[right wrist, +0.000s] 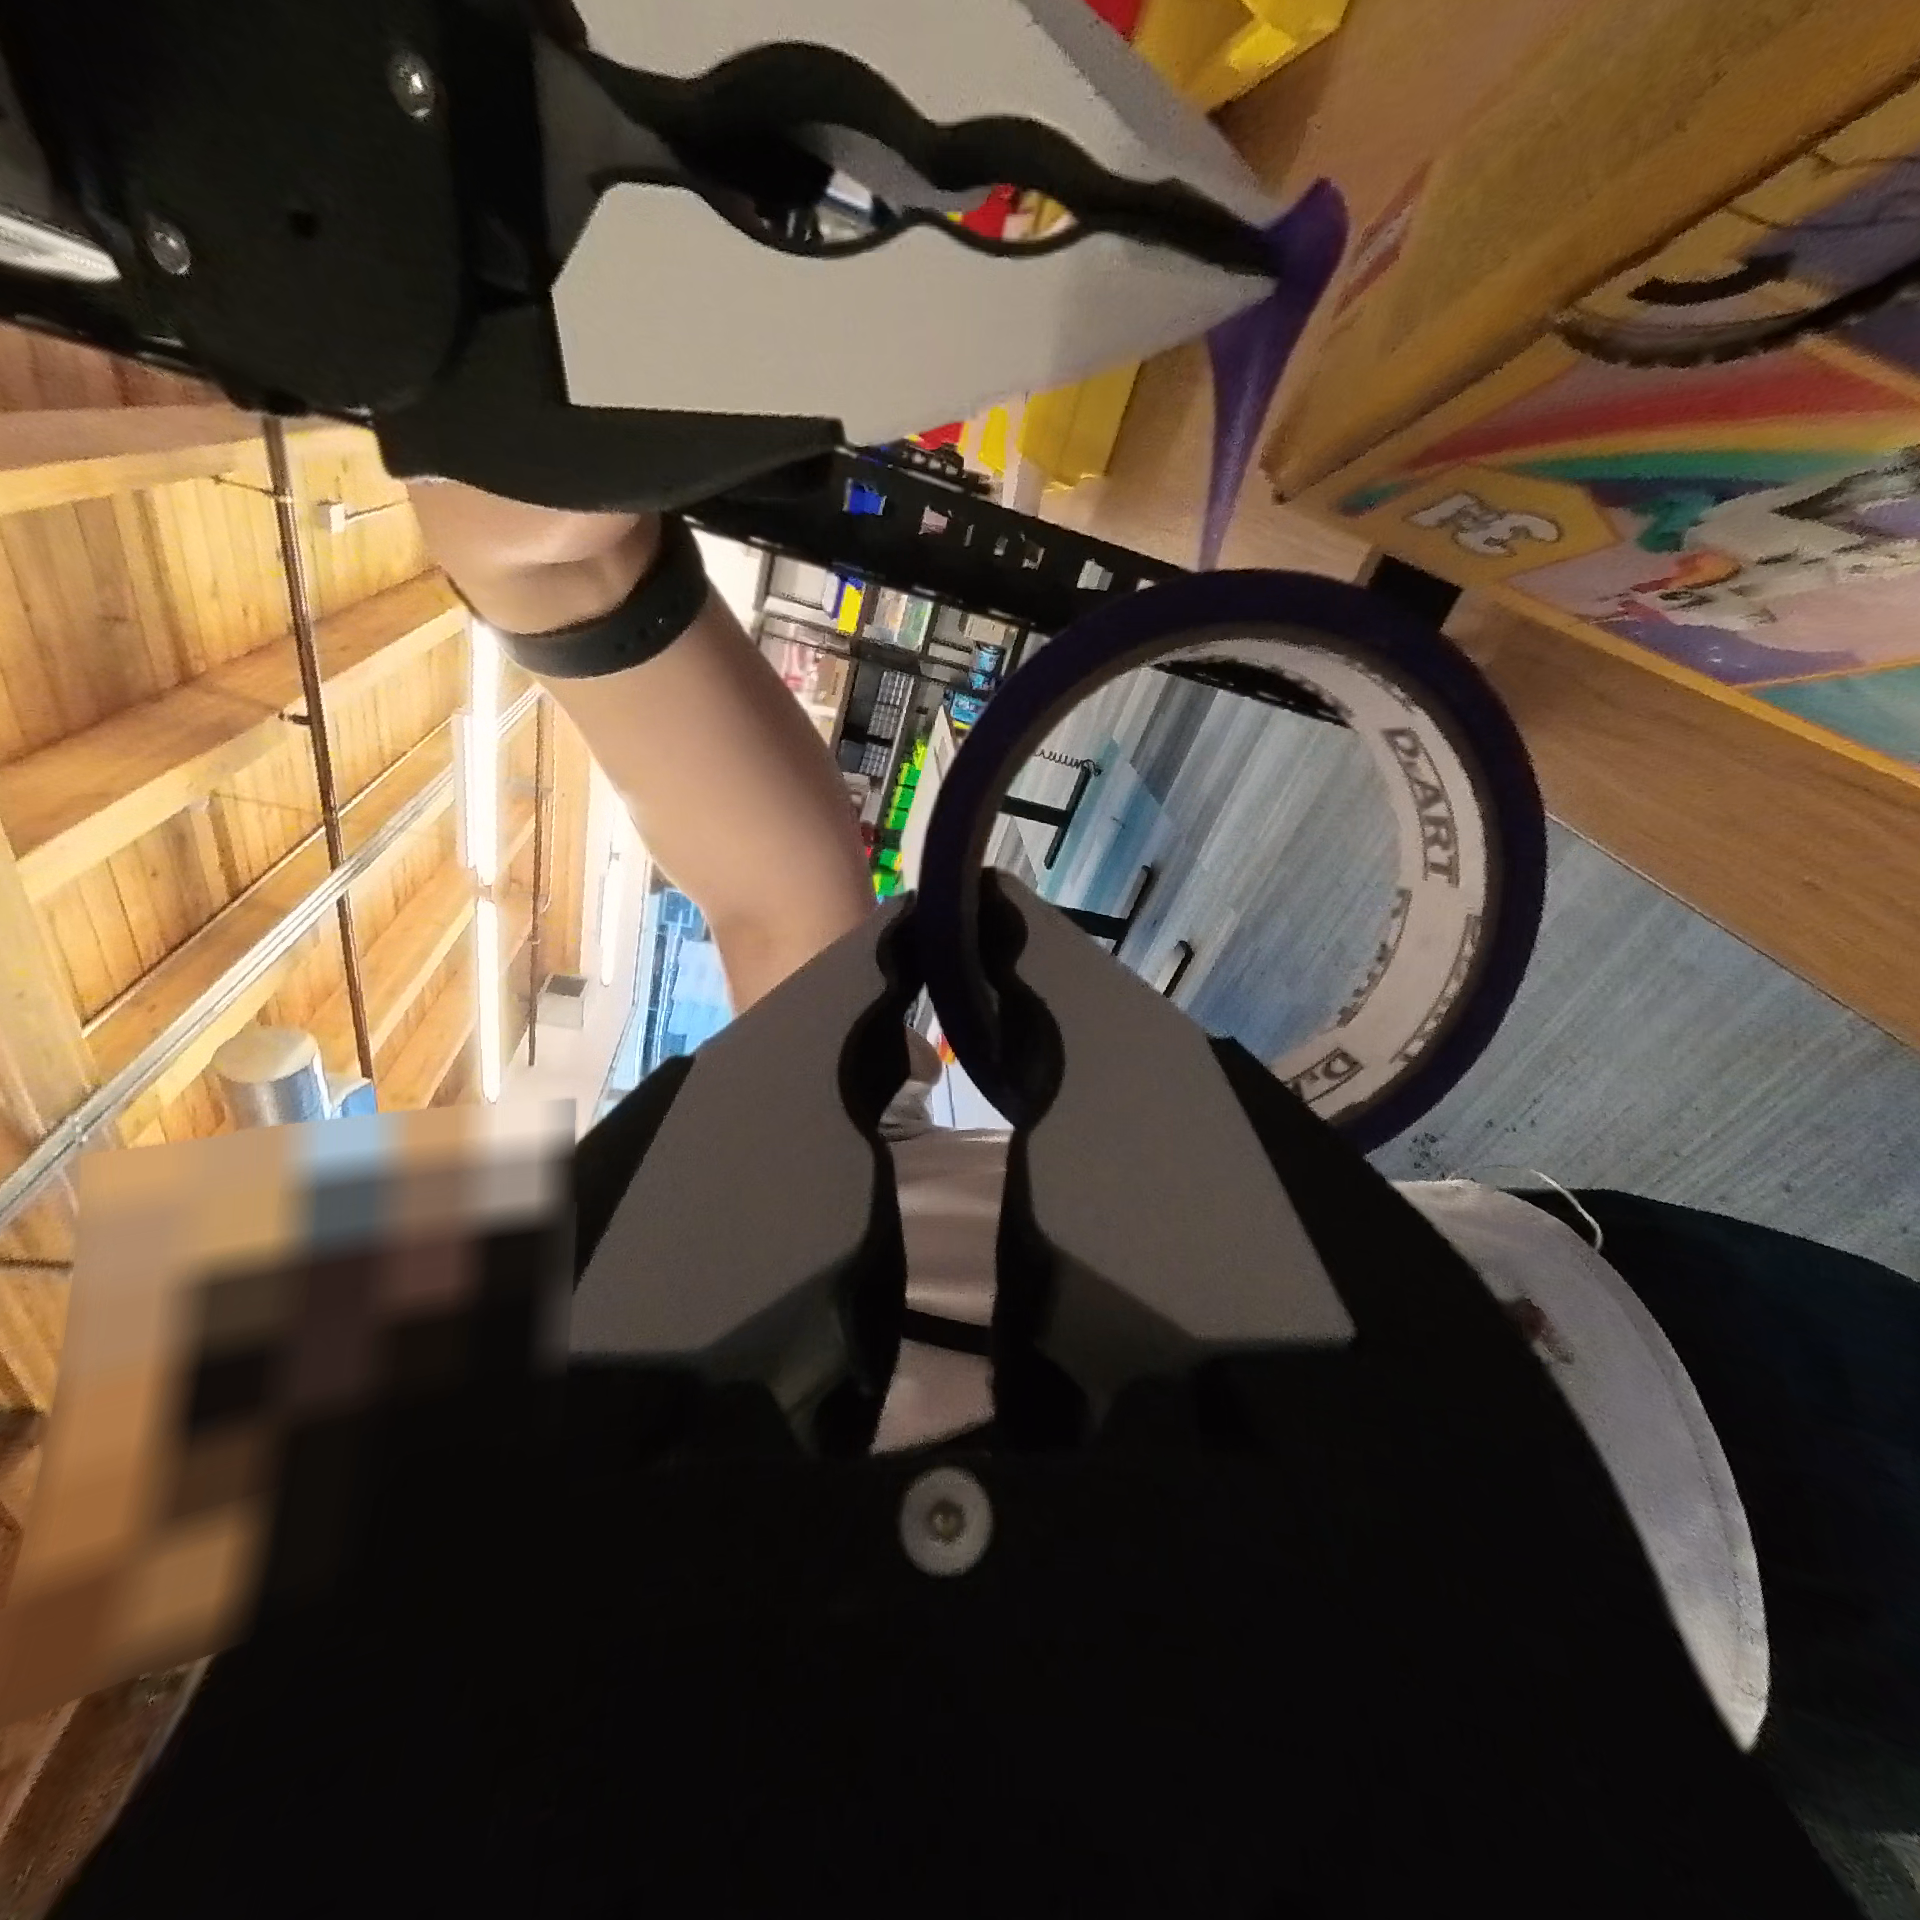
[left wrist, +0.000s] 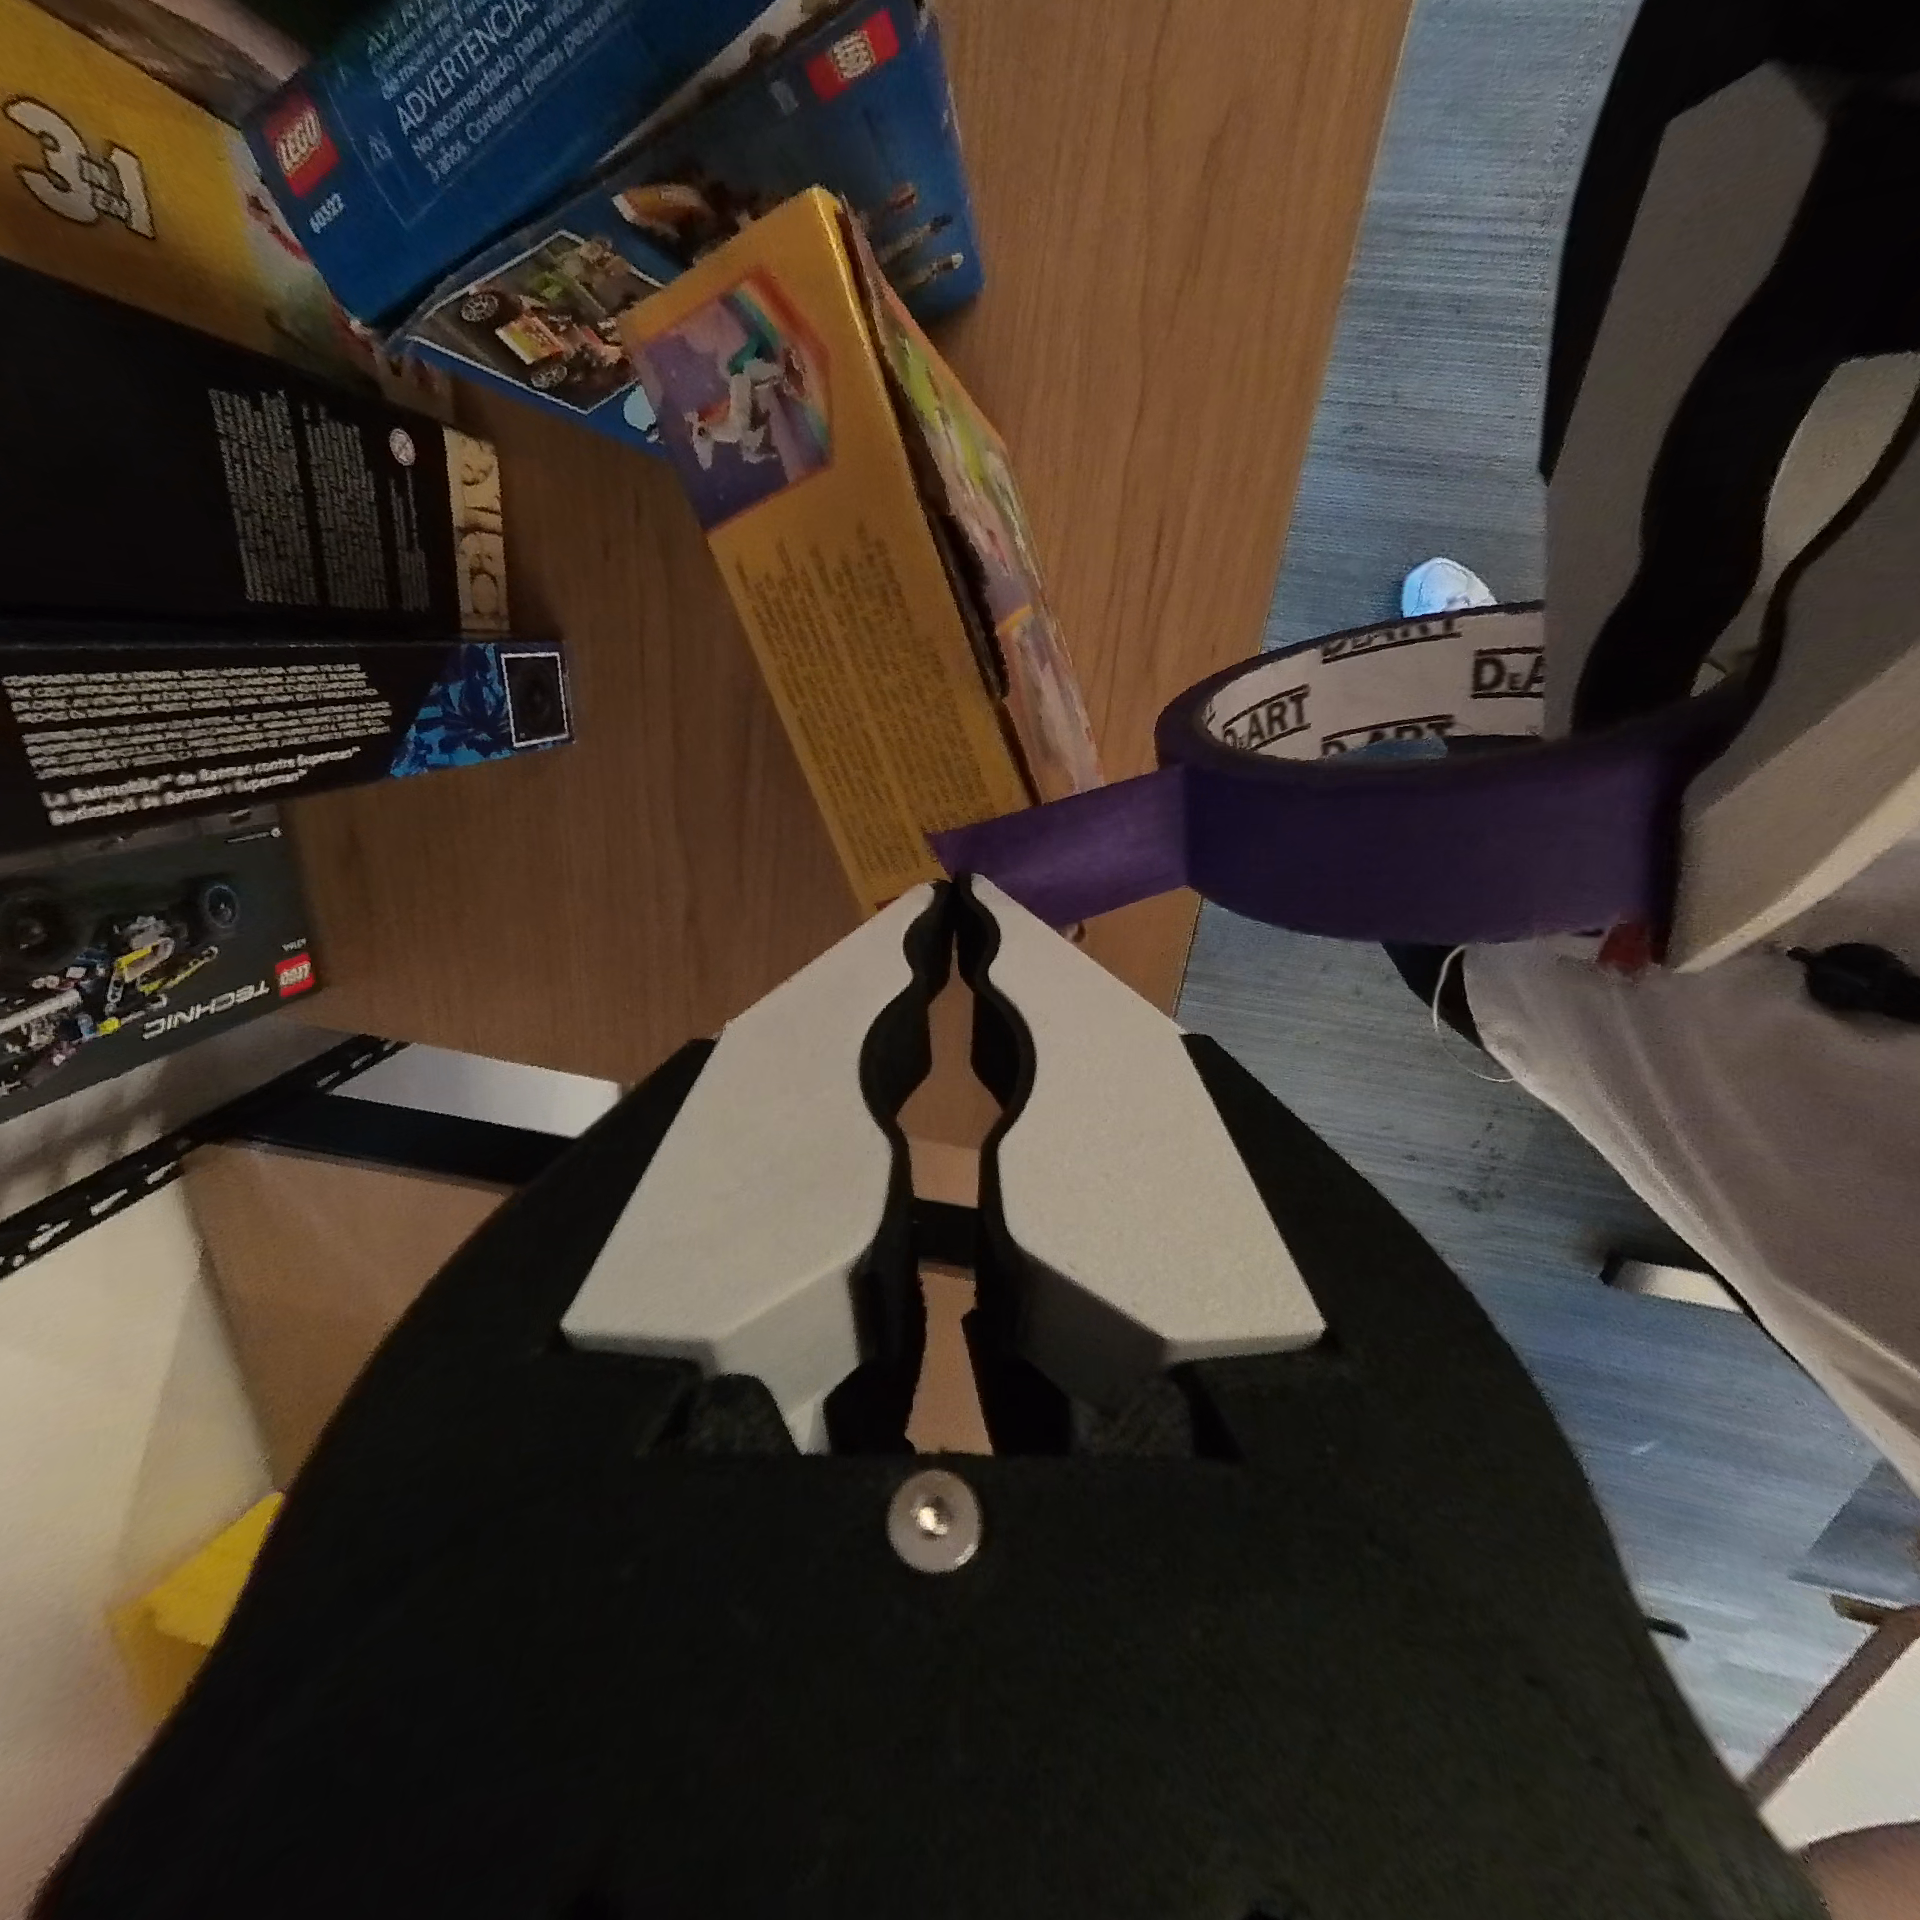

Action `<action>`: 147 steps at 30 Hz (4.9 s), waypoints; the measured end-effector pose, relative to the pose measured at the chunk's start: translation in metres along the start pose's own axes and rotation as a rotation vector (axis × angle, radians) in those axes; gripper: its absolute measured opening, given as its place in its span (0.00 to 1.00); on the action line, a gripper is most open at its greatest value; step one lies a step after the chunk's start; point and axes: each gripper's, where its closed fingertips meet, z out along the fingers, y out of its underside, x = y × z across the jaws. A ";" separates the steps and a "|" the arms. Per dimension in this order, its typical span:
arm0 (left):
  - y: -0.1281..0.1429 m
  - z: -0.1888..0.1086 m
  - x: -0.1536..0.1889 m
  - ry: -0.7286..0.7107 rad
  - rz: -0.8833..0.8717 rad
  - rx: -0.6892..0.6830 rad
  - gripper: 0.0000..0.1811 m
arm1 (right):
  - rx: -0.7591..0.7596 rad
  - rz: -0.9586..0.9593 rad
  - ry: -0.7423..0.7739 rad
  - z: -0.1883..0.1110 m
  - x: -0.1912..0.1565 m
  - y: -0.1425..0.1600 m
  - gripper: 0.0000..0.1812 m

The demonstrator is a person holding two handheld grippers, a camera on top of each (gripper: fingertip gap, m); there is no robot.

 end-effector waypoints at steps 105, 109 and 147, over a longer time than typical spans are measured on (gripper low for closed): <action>-0.001 0.015 -0.014 -0.516 -0.301 0.749 0.00 | -0.006 -0.016 0.063 0.005 0.015 0.000 0.04; 0.000 0.016 -0.020 -0.455 -0.441 0.899 0.00 | -0.001 -0.023 0.061 0.004 0.015 0.000 0.04; -0.006 0.010 0.048 -0.635 0.254 0.861 0.22 | -0.006 -0.007 0.014 -0.007 0.023 0.004 0.05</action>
